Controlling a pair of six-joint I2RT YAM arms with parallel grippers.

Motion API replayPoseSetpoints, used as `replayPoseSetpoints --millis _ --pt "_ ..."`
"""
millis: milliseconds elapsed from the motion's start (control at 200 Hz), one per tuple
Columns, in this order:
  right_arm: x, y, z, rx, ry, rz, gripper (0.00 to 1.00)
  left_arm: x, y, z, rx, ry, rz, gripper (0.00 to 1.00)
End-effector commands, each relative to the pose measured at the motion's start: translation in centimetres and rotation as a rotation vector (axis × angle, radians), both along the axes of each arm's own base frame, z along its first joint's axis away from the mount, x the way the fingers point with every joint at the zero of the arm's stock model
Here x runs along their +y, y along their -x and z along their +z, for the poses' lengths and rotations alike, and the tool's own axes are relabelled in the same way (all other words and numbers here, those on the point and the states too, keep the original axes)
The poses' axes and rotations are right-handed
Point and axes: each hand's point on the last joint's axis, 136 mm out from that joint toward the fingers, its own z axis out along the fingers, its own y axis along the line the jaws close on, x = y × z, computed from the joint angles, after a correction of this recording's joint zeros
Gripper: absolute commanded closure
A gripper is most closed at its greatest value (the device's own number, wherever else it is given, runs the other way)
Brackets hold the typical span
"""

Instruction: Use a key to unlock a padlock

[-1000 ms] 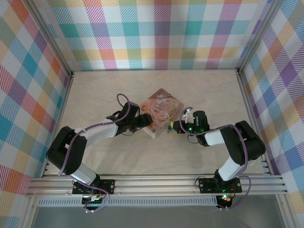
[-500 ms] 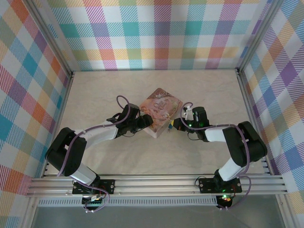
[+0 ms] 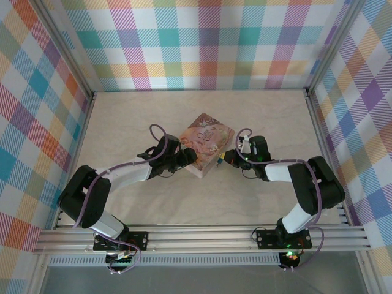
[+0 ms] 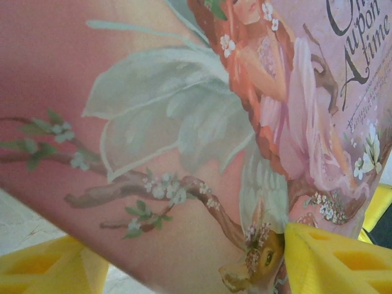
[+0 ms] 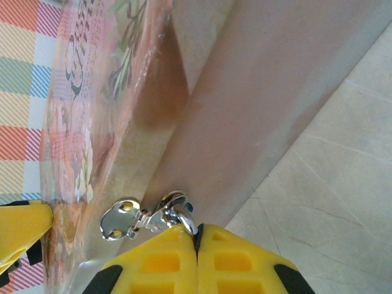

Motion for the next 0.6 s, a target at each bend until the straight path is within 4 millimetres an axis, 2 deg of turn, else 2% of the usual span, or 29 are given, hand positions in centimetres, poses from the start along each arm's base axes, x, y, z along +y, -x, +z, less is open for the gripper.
replayPoseSetpoints --millis 0,135,310,460,595 --pt "-0.6 -3.1 3.9 -0.114 -0.052 -0.064 1.0 3.7 6.3 -6.7 0.256 -0.214 -0.035 0.28" --pt "-1.0 -3.7 4.2 -0.114 -0.071 -0.087 1.0 3.8 6.4 -6.7 0.256 -0.214 -0.031 0.28" --pt "-2.0 -3.8 4.4 -0.128 -0.014 -0.106 1.0 3.7 6.2 -6.5 0.245 -0.206 -0.029 0.27" --pt "-3.4 -2.7 3.7 -0.12 0.062 -0.131 1.0 3.7 5.3 -6.0 0.229 -0.189 -0.019 0.27" --pt "-4.4 -1.2 4.0 -0.132 0.123 -0.127 1.0 4.2 4.4 -5.6 0.22 -0.174 -0.007 0.27"
